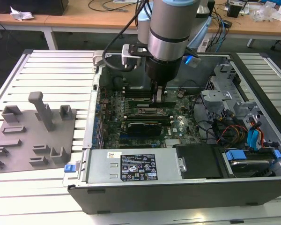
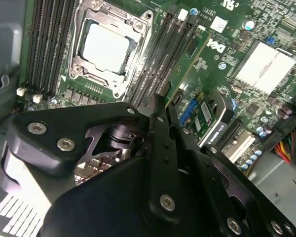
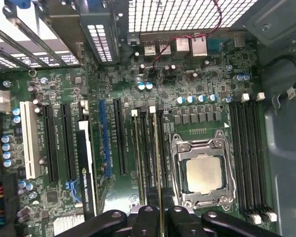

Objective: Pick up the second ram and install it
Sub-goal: 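Insert the second ram into the second slot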

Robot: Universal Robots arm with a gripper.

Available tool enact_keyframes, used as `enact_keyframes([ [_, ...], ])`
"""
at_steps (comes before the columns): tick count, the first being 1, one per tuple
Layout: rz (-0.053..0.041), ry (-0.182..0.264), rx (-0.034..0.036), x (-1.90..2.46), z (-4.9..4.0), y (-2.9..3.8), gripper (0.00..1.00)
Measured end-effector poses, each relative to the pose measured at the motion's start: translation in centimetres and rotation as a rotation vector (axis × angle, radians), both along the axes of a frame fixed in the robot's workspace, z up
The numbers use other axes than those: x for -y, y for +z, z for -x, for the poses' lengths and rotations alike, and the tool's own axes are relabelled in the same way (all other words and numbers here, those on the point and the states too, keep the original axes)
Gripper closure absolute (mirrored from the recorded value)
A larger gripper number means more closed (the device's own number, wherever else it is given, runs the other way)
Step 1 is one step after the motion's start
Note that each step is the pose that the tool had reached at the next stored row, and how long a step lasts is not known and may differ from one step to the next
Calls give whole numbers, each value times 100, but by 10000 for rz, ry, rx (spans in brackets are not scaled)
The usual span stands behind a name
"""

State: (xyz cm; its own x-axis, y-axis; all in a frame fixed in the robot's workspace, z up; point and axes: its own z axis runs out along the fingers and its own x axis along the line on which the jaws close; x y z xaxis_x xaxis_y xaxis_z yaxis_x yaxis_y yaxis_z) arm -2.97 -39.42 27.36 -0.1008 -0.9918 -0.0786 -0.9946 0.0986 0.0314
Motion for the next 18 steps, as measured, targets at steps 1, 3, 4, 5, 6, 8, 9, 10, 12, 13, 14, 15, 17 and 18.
enact_keyframes([
  [1, 1, 0, 0, 0, 2, -26, 86],
  [3, 0, -1, 0, 0, 3, -64, 86],
  [4, 1, -1, -1, 0, 3, -93, 86],
  [5, 1, -1, 0, 0, 3, -109, 86],
  [6, 1, 0, -1, 0, 3, -140, 86],
  [8, 8, 1, 0, -3, 2, -176, 86],
  [9, 25, 16, 0, -12, 2, -211, 86],
  [10, 118, 29, -1, -35, 1, -251, 86],
  [12, 174, 32, 0, -51, 1, -288, 86],
  [13, 181, 45, -1, -60, 1, -305, 86],
  [14, 184, 113, 1, -76, 1, -321, 86],
  [15, 183, 220, 2, -90, 3, -336, 86],
  [17, 185, 250, 1, -94, 14, -374, 86],
  [18, 184, 252, 2, -95, 15, -408, 86],
])
